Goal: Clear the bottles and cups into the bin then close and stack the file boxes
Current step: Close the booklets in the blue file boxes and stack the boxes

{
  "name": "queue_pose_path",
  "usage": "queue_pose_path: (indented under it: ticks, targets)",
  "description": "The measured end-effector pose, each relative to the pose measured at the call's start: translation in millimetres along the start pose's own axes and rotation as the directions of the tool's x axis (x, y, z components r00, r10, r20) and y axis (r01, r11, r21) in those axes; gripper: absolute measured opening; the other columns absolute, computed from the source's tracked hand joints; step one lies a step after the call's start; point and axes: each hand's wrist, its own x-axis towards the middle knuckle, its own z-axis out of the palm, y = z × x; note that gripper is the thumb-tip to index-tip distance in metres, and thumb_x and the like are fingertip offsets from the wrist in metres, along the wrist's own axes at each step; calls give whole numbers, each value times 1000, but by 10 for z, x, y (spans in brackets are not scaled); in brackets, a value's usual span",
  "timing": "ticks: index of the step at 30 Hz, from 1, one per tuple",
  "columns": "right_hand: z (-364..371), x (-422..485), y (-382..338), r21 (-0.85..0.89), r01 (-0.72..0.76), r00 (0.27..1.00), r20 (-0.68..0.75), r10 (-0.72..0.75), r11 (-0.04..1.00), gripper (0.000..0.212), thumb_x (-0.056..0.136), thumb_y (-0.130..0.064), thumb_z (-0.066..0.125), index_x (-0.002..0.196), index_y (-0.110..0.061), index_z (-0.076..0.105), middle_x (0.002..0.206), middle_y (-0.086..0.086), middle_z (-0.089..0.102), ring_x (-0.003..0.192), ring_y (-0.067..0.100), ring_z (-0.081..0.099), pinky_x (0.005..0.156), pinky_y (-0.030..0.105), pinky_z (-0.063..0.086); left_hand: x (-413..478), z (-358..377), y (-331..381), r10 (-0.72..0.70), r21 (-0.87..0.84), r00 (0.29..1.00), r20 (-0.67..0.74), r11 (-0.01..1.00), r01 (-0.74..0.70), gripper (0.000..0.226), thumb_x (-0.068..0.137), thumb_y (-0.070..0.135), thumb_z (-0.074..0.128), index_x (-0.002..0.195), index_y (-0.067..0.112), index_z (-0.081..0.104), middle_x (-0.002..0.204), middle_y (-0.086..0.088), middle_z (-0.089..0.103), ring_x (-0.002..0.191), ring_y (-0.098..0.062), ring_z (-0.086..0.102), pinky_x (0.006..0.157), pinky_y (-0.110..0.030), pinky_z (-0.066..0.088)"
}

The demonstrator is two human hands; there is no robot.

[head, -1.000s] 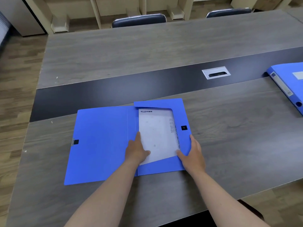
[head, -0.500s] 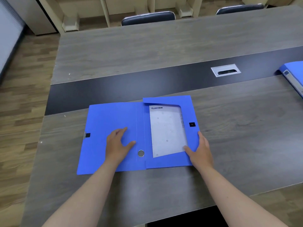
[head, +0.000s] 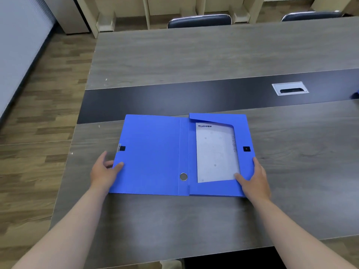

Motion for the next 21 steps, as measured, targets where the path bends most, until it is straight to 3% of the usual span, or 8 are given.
queue_pose_path:
  ticks: [3, 6, 12, 17, 21]
  targets:
    - [-4, -3, -7, 8, 0, 1000, 7, 0, 1000, 90, 86, -40, 73, 158, -31, 20, 160, -6, 28, 141, 21, 39, 102, 47, 44, -52, -193, 201, -3, -117, 997, 77, 993, 12, 56, 92, 11, 72, 144, 20, 53, 107, -5, 73, 97, -22, 70, 73, -31, 53]
    - [-12, -11, -32, 15, 2, 1000, 16, -2, 1000, 90, 86, -39, 73, 158, -30, 20, 161, -6, 28, 142, 21, 38, 103, 48, 44, -177, -366, 448, 46, -138, 974, 224, 990, -15, 44, 92, 2, 67, 128, 27, 65, 110, -13, 74, 103, -28, 73, 82, -40, 60]
    - [-81, -38, -46, 62, 5, 998, 57, -8, 998, 89, 87, -40, 73, 158, -28, 20, 162, -6, 27, 144, 20, 36, 106, 46, 43, -658, -342, 1109, 128, -281, 851, 510, 959, 24, 64, 94, -11, 52, 138, 34, 57, 125, 0, 72, 103, -26, 73, 74, -37, 63]
    - [-139, -44, -29, 128, 13, 995, 97, -25, 992, 90, 87, -40, 74, 159, -26, 21, 162, -5, 27, 145, 19, 35, 109, 41, 39, -1196, 109, 1699, 183, -137, 716, 674, 983, -122, 85, 93, -11, 46, 143, 57, 41, 121, 2, 73, 81, -20, 67, 63, -28, 55]
    - [-189, -23, 8, 180, 35, 989, 139, -60, 983, 82, 92, -37, 69, 159, -26, 23, 163, -10, 26, 147, 15, 33, 112, 34, 35, -1640, 702, 2073, 206, -41, 645, 736, 964, -261, 87, 90, -5, 49, 145, 61, 32, 122, 4, 73, 90, -19, 71, 76, -41, 59]
